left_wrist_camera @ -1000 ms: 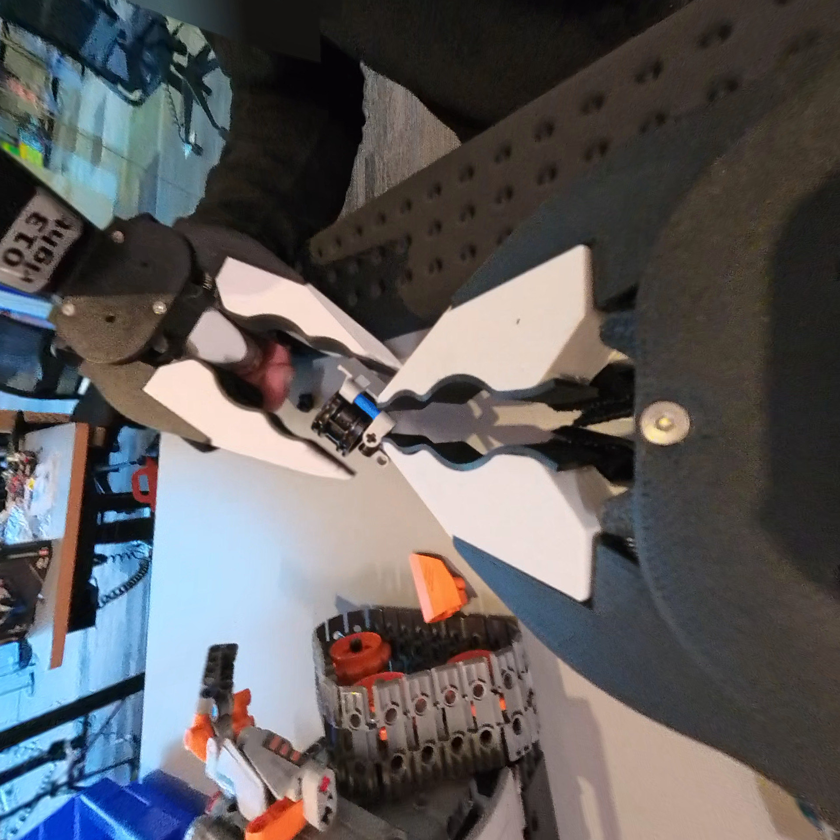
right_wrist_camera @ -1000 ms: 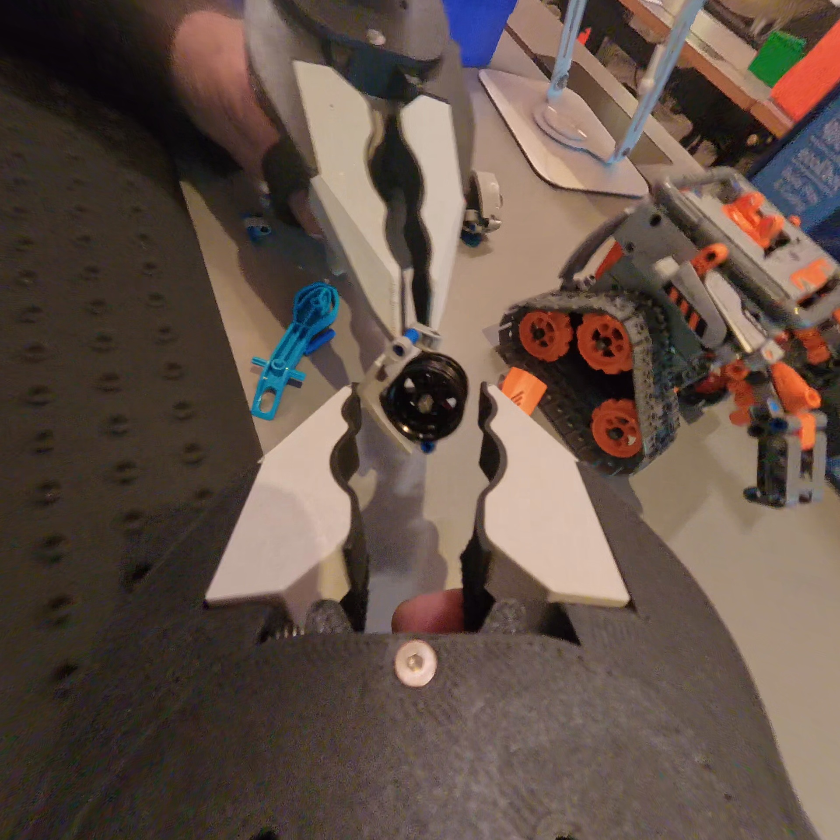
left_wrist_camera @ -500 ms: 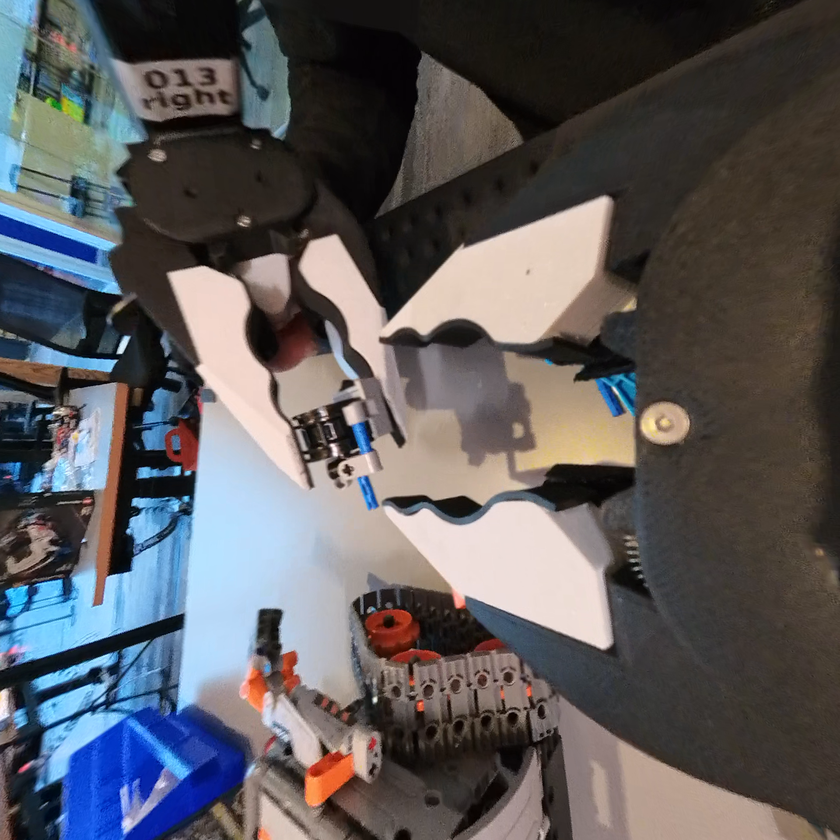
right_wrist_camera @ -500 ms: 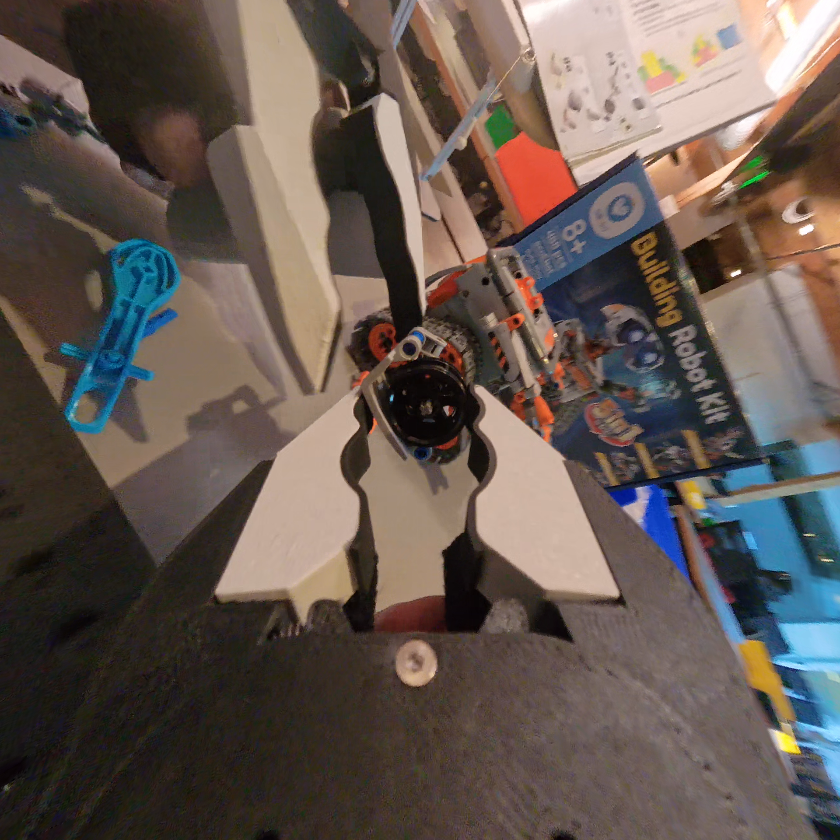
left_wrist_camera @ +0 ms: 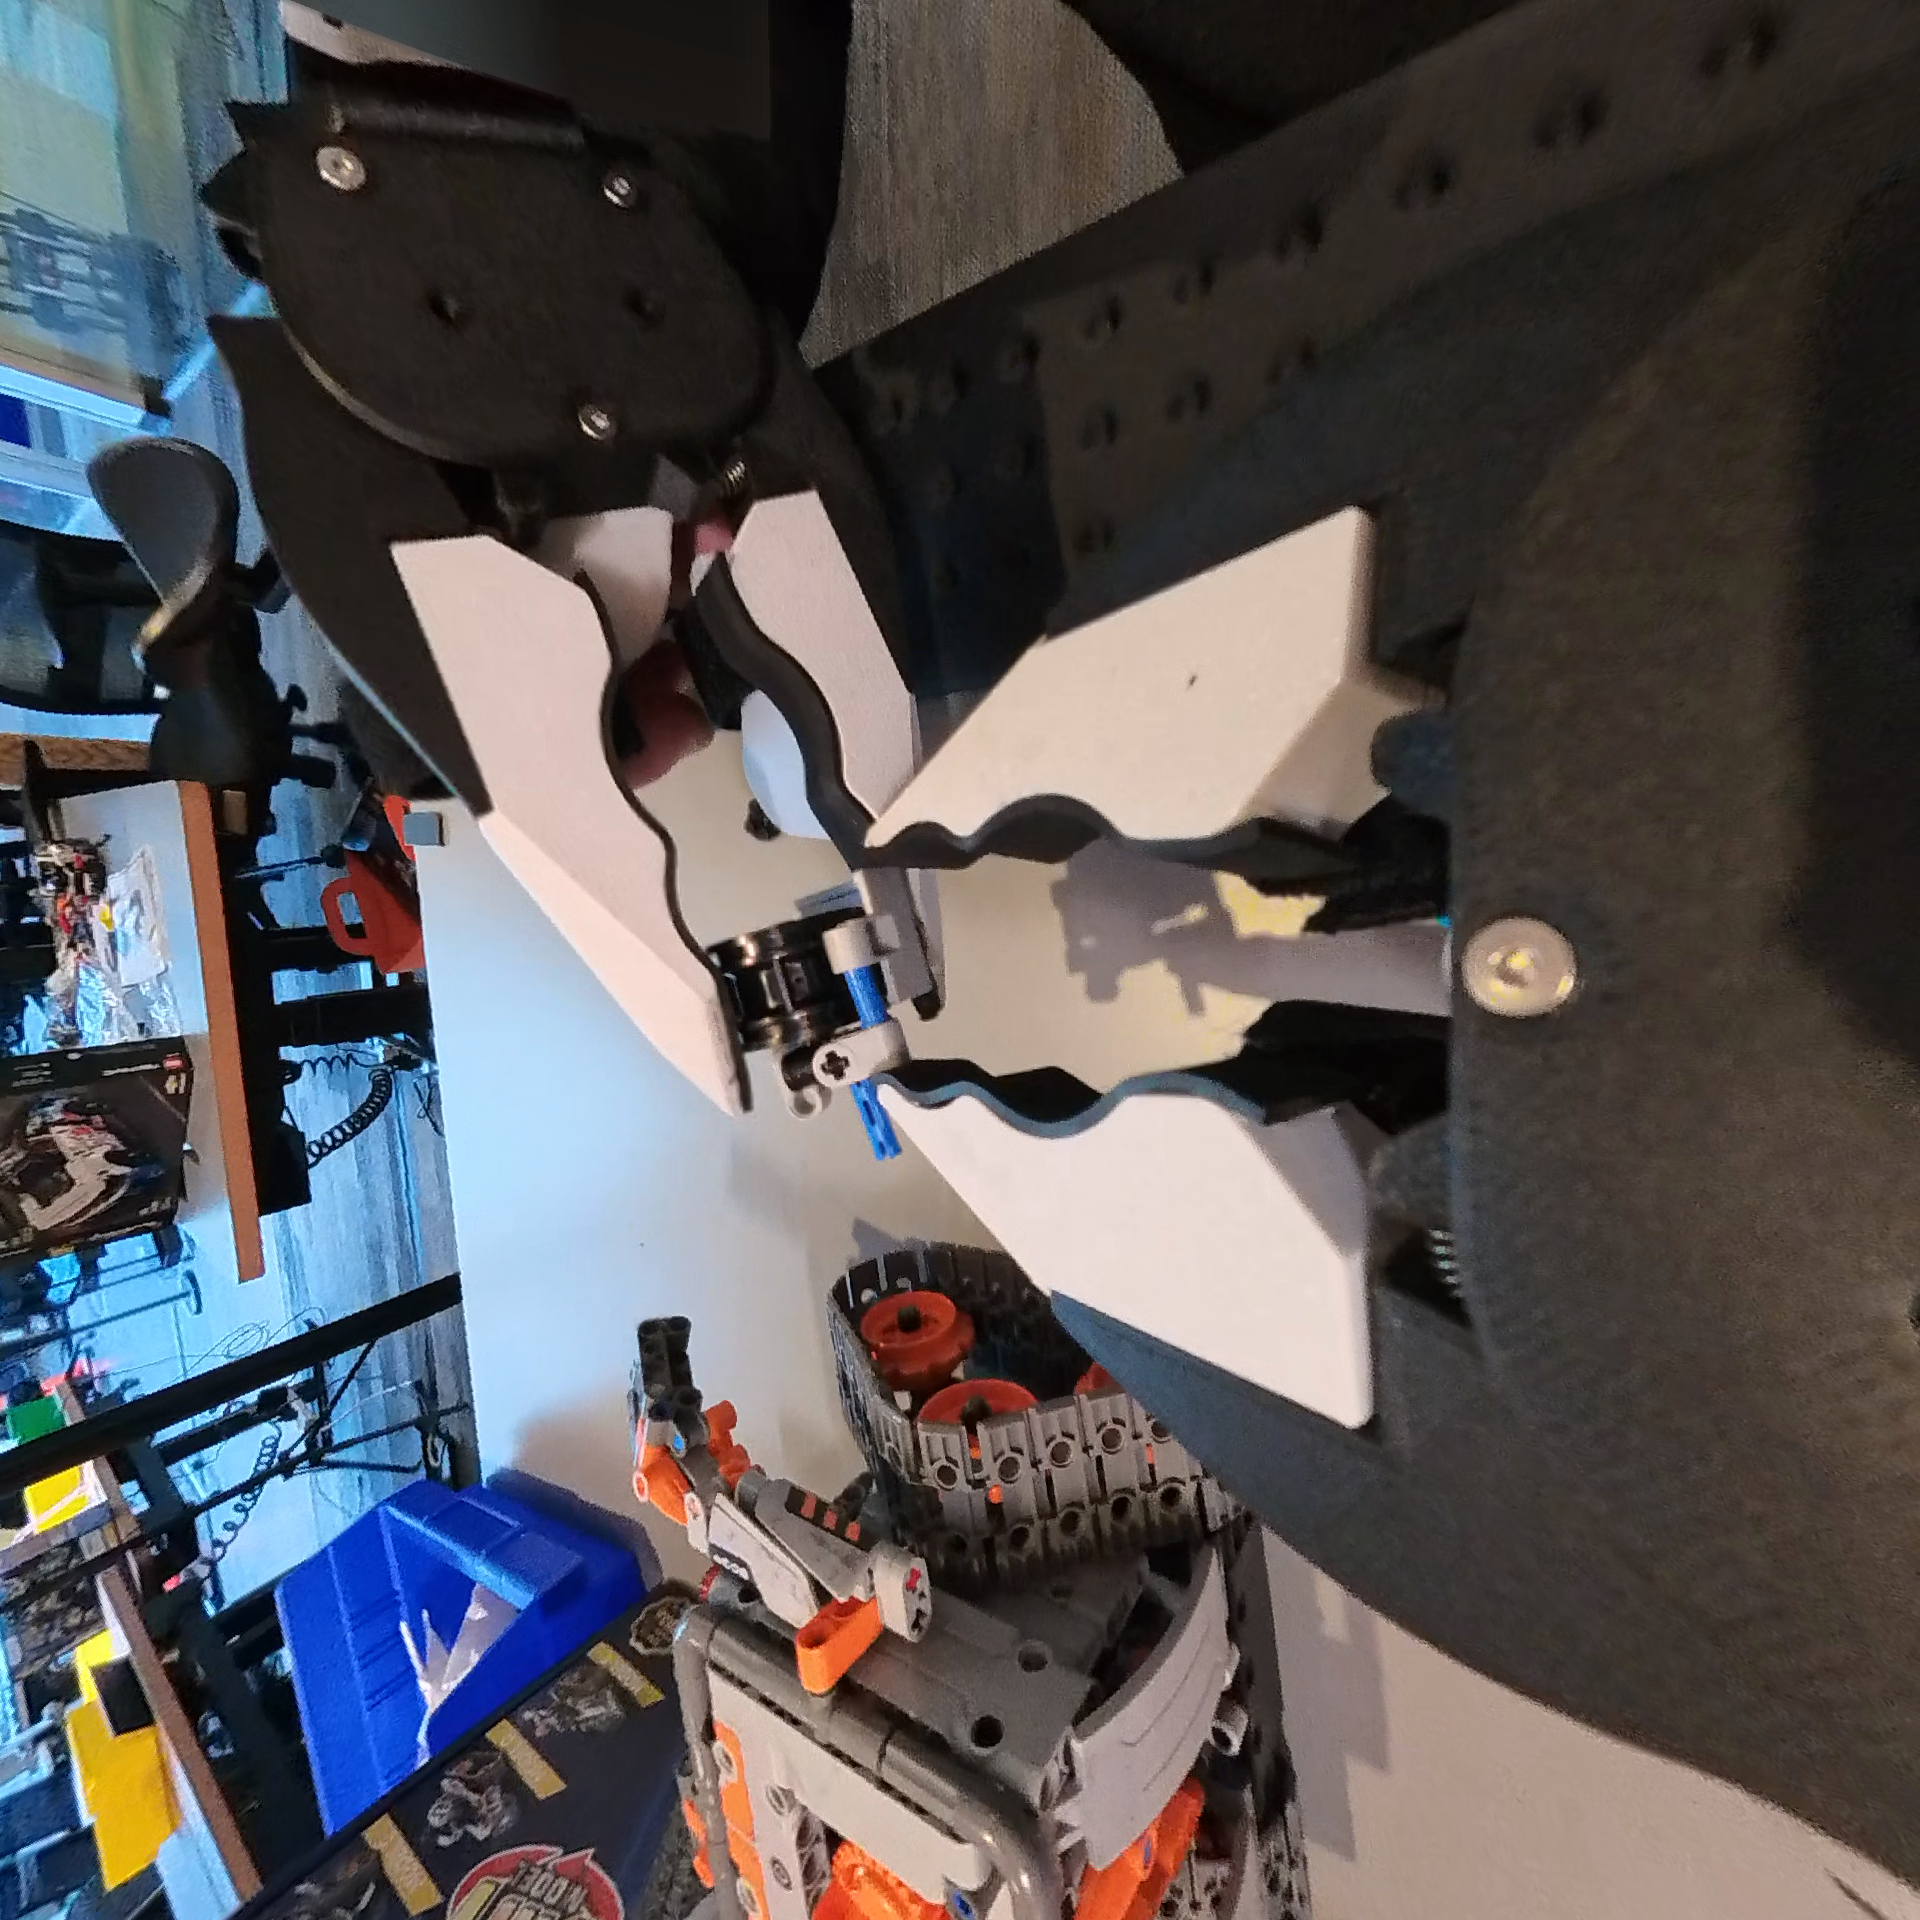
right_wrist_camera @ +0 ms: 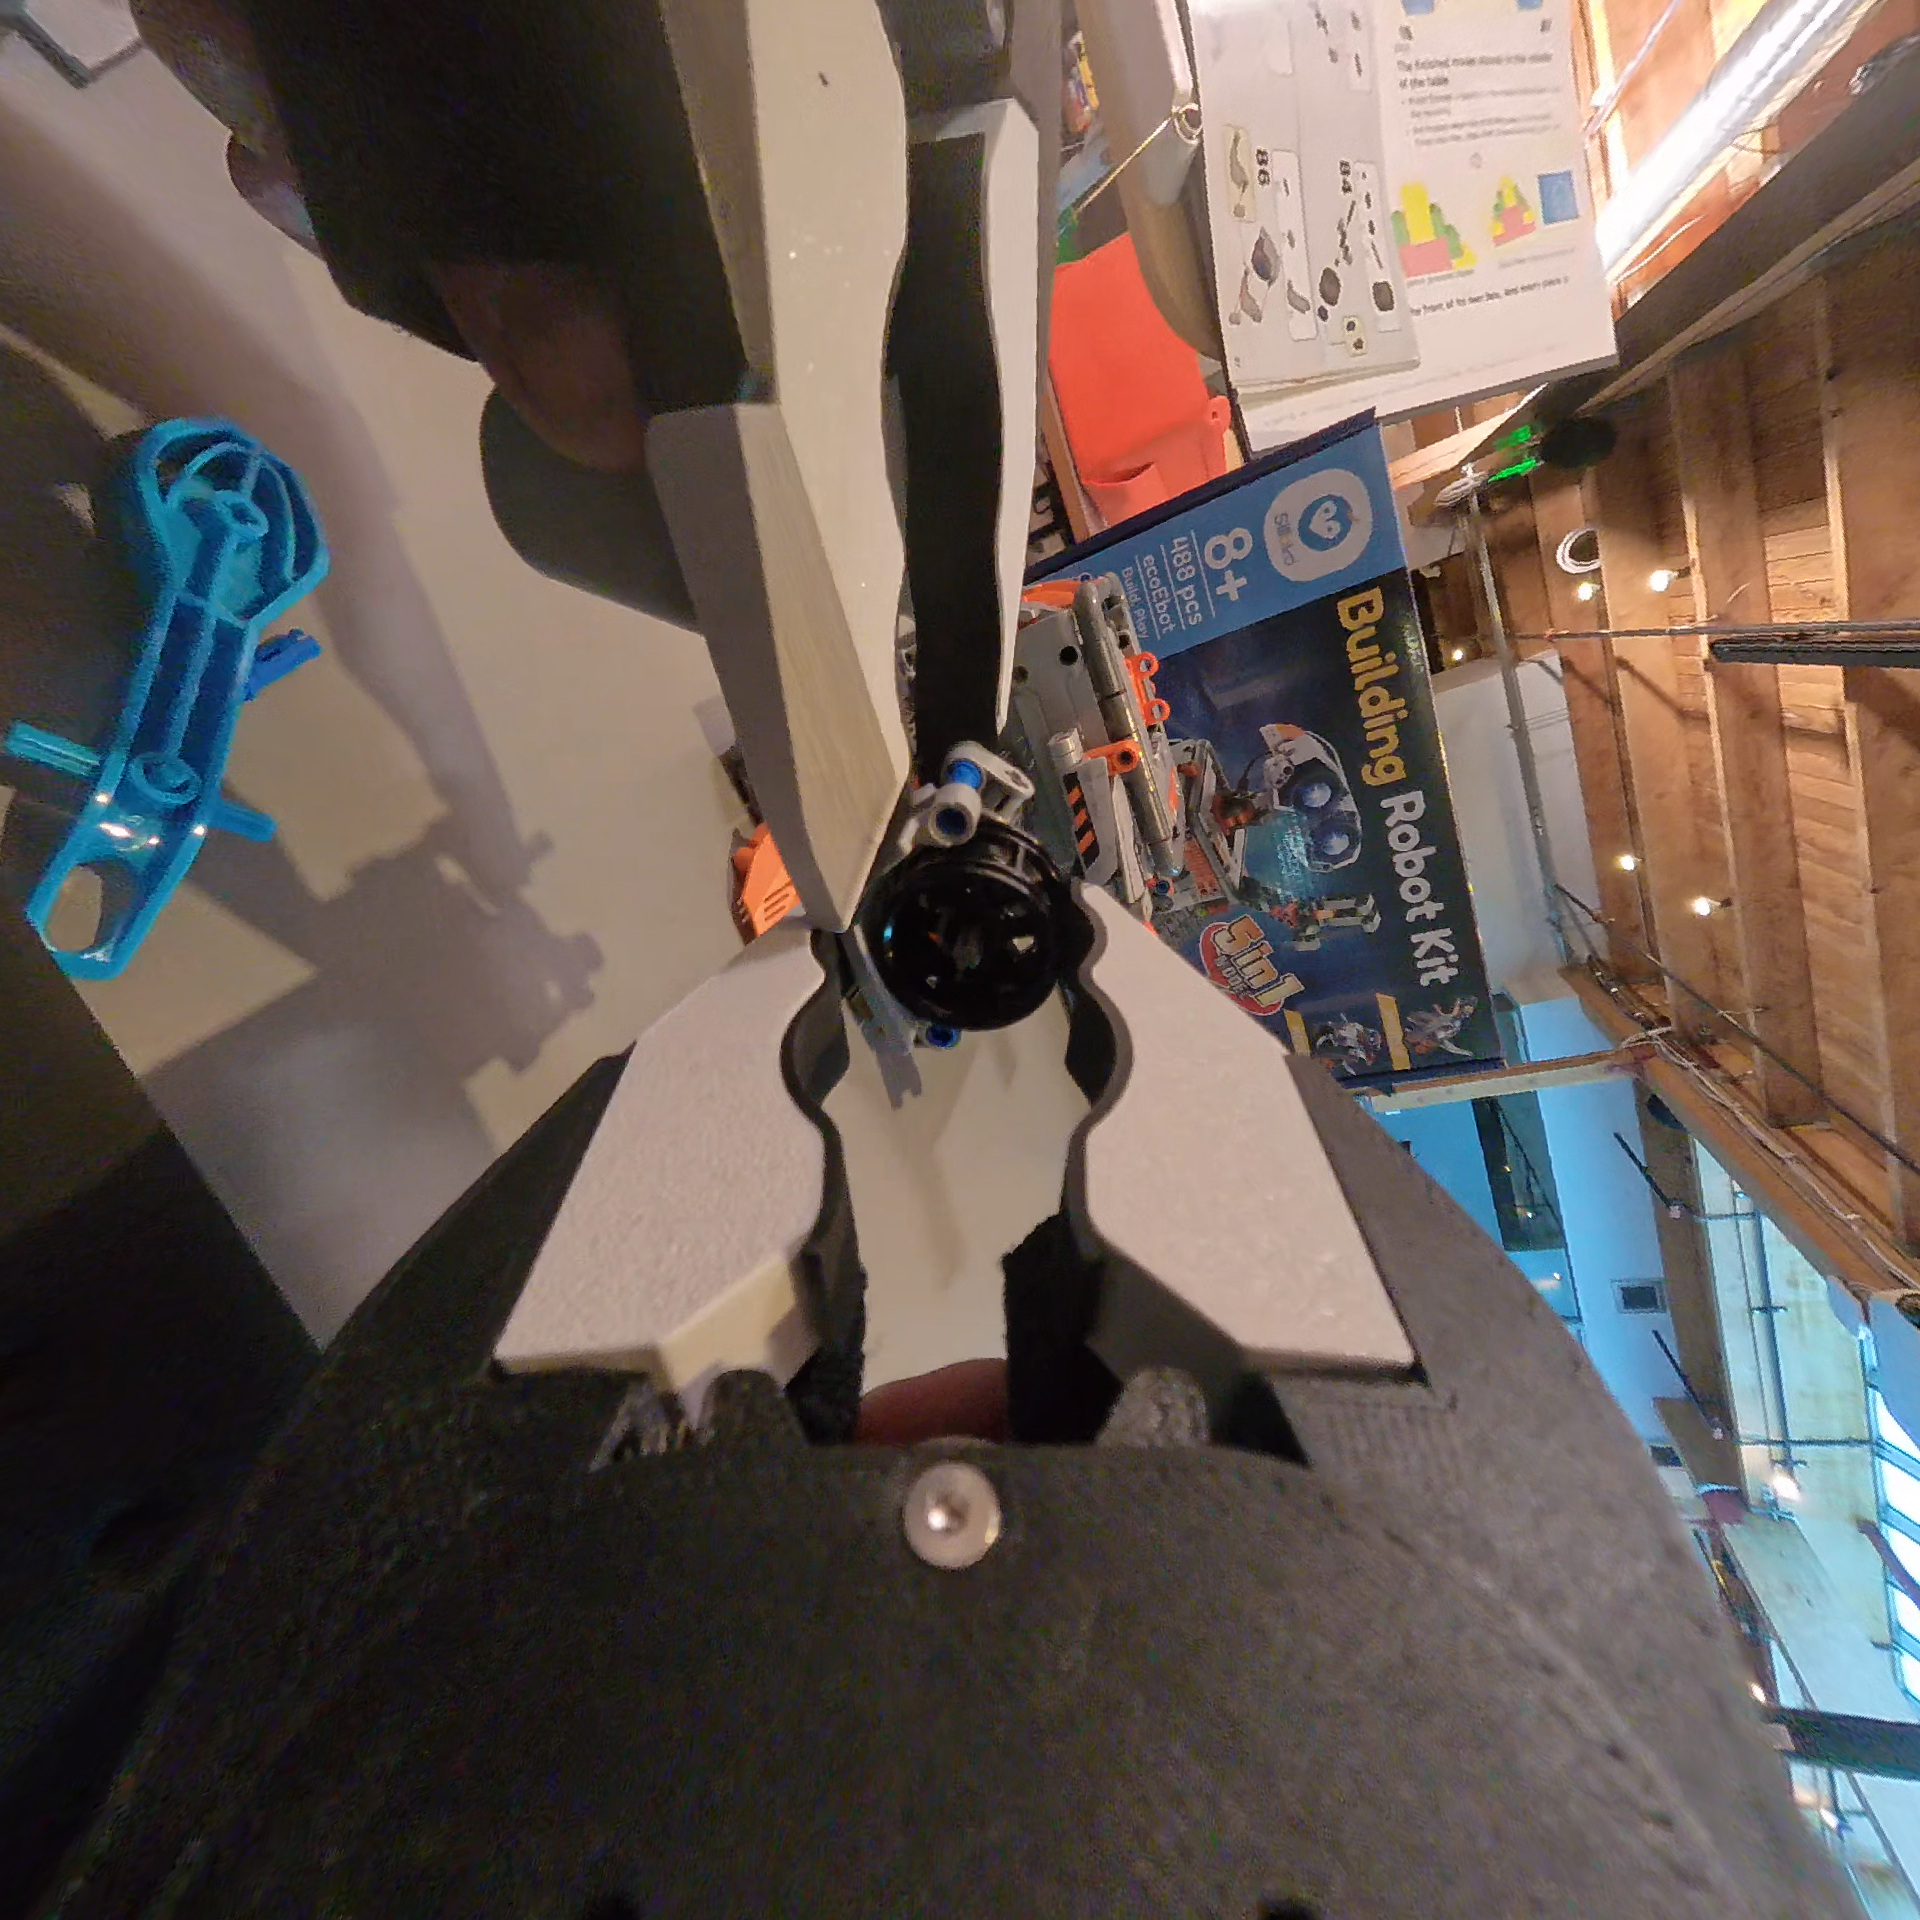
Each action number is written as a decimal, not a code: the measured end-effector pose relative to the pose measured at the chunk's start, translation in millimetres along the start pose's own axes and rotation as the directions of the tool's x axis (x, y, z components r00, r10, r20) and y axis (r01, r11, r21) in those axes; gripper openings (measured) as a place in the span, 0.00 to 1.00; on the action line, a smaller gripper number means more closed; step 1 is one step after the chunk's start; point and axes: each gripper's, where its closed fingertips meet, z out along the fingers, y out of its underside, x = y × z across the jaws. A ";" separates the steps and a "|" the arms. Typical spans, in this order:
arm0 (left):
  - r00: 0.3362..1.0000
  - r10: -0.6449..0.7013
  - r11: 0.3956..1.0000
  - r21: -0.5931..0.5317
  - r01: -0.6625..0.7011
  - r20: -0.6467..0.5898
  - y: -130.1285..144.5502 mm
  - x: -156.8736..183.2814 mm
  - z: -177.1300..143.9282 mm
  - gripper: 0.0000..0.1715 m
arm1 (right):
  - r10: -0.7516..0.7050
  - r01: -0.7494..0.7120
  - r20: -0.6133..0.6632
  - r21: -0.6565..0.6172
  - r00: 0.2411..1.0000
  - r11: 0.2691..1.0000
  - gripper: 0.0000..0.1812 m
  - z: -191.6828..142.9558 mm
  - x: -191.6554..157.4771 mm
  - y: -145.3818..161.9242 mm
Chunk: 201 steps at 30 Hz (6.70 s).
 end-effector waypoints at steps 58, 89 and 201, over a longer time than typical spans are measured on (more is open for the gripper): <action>0.922 0.344 0.876 -0.294 -0.382 -0.177 57.2 20.2 2.6 0.14 | 0.093 -0.180 0.640 0.072 0.763 0.981 0.16 -6.0 -79.8 6.1; 0.871 0.449 0.843 -0.229 -0.488 -0.200 70.4 13.5 -3.3 0.13 | 0.240 -0.327 0.779 -0.048 0.579 0.944 0.33 -9.2 -89.9 17.9; 0.272 0.953 0.301 -0.311 -0.901 0.135 21.1 20.8 -11.4 0.26 | 0.364 -0.655 0.831 0.001 0.421 0.756 0.18 -6.9 -45.1 -0.1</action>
